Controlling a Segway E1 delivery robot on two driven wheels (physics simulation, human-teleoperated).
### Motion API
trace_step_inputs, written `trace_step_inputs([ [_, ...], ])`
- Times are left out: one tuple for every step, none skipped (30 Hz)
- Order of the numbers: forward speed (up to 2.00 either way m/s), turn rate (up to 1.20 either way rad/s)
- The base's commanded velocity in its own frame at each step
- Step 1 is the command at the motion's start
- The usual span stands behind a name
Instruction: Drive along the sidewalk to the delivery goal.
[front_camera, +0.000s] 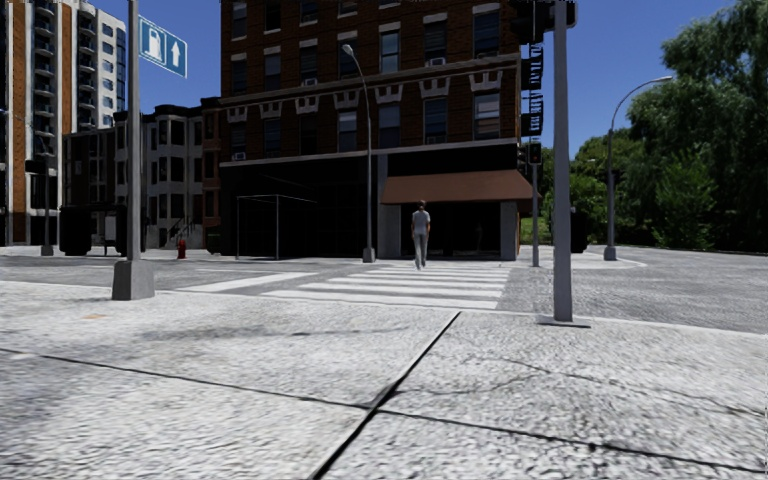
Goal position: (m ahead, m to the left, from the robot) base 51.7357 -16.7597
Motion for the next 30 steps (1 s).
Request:
trace_step_inputs([
  [2.0, 0.0],
  [2.0, 0.0],
  [2.0, 0.0],
  [2.0, 0.0],
  [2.0, 0.0],
  [2.0, 0.0],
  [2.0, 0.0],
  [2.0, 0.0],
  [2.0, 0.0],
  [2.0, 0.0],
  [2.0, 0.0],
  [2.0, 0.0],
  [2.0, 0.0],
  [2.0, 0.0],
  [2.0, 0.0],
  [2.0, 0.0],
  [2.0, 0.0],
  [2.0, 0.0],
  [2.0, 0.0],
  [2.0, 0.0],
  [2.0, -0.14],
  [2.0, -0.23],
  [2.0, -0.26],
  [2.0, -0.26],
  [2.0, -0.26],
  [2.0, -0.26],
  [2.0, -0.26],
  [2.0, -0.26],
  [2.0, -0.26],
  [2.0, -0.26],
])
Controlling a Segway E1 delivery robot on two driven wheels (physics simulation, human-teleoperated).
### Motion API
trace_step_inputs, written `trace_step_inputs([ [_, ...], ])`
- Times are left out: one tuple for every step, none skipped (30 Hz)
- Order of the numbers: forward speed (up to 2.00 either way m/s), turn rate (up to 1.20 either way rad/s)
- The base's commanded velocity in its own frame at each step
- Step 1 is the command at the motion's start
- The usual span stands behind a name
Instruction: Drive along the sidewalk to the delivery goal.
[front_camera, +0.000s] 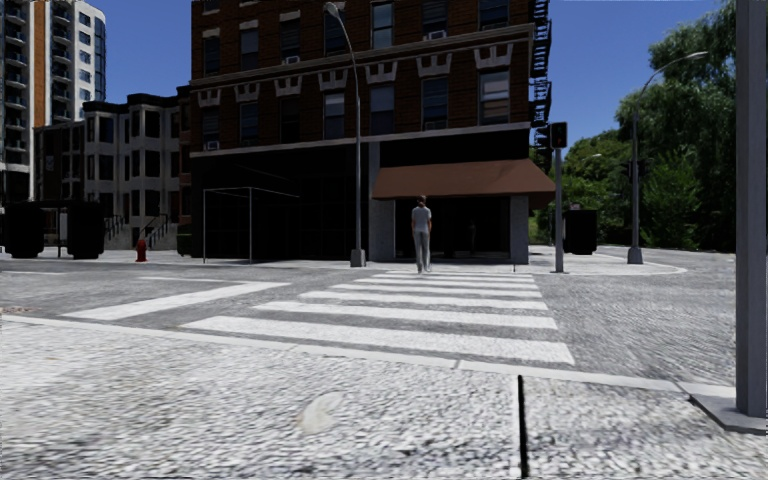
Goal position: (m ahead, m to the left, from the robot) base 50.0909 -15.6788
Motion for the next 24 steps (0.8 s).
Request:
trace_step_inputs([
  [2.0, -0.26],
  [2.0, 0.0],
  [2.0, 0.0],
  [2.0, 0.0],
  [2.0, 0.0],
  [2.0, 0.0],
  [2.0, 0.0],
  [2.0, 0.0],
  [2.0, 0.0],
  [2.0, 0.0],
  [2.0, 0.0],
  [2.0, 0.0],
  [2.0, 0.0],
  [2.0, -0.13],
  [2.0, -0.22],
  [2.0, -0.23],
  [2.0, -0.23],
  [2.0, -0.24],
  [2.0, -0.26],
  [2.0, -0.26],
  [2.0, -0.36],
  [2.0, -0.42],
  [2.0, -0.44],
  [2.0, -0.44],
])
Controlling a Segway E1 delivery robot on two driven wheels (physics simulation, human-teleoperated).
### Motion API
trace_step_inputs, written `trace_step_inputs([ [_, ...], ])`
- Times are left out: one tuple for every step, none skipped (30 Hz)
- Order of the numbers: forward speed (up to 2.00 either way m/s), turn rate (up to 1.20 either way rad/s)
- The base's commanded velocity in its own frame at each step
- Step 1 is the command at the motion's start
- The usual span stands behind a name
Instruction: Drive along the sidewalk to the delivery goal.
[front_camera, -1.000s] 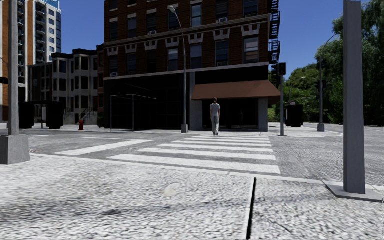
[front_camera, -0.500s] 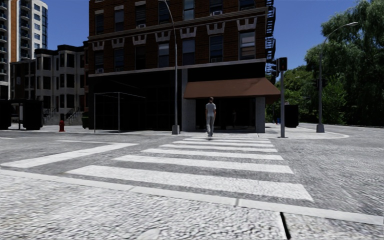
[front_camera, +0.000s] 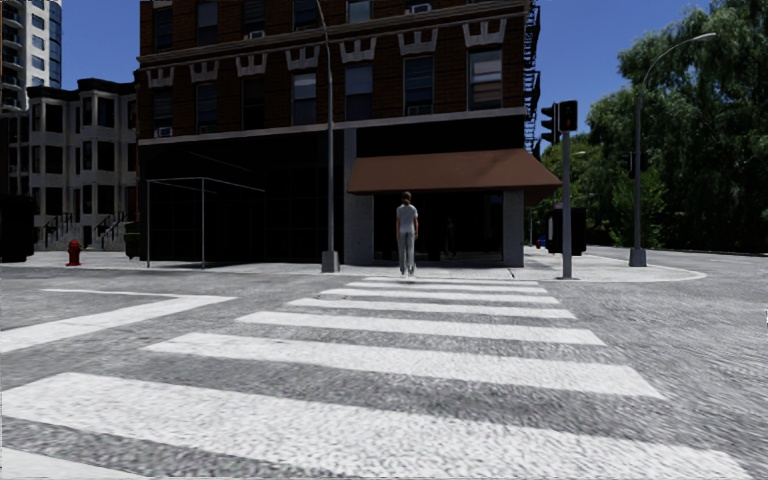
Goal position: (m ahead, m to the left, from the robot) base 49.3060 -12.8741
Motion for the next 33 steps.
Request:
trace_step_inputs([
  [2.0, -0.44],
  [2.0, -0.44],
  [2.0, -0.44],
  [2.0, -0.44],
  [2.0, -0.44],
  [2.0, -0.44],
  [2.0, -0.3],
  [2.0, -0.3],
  [2.0, -0.09],
  [2.0, 0.0],
  [2.0, 0.0],
  [2.0, 0.0],
  [2.0, 0.0],
  [2.0, 0.0],
  [2.0, 0.0],
  [2.0, 0.0],
  [2.0, 0.0],
  [2.0, 0.0],
  [2.0, 0.0],
  [2.0, 0.0],
  [2.0, 0.0],
  [2.0, 0.0],
  [2.0, 0.0],
  [2.0, 0.0],
  [2.0, 0.0],
  [2.0, 0.0],
  [2.0, 0.0],
  [2.0, 0.0],
  [2.0, 0.0],
  [2.0, 0.0],
  [2.0, 0.0],
  [2.0, -0.15],
  [2.0, -0.15],
])
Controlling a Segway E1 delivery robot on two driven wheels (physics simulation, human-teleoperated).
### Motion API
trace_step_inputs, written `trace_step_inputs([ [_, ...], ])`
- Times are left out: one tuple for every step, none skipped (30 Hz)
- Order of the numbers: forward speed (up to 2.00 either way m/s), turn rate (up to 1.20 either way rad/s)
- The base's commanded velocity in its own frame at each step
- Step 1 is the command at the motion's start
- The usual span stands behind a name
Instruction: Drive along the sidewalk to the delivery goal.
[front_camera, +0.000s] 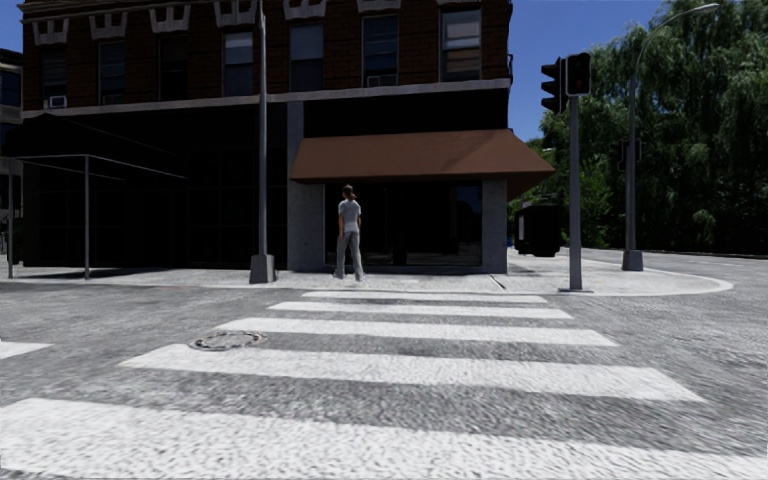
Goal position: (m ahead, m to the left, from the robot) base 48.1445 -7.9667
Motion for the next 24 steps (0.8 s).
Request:
trace_step_inputs([
  [2.0, -0.28],
  [2.0, -0.31],
  [2.0, -0.32],
  [2.0, -0.32],
  [2.0, -0.33],
  [2.0, -0.33],
  [2.0, -0.33],
  [2.0, -0.33],
  [2.0, -0.33],
  [2.0, -0.33],
  [2.0, -0.33],
  [2.0, -0.33],
  [2.0, -0.33],
  [2.0, -0.33],
  [2.0, -0.33],
  [2.0, -0.33],
  [2.0, -0.33],
  [2.0, -0.33],
  [2.0, -0.33],
  [2.0, -0.33],
  [2.0, -0.33],
  [2.0, -0.33],
  [2.0, -0.33],
  [2.0, -0.33],
])
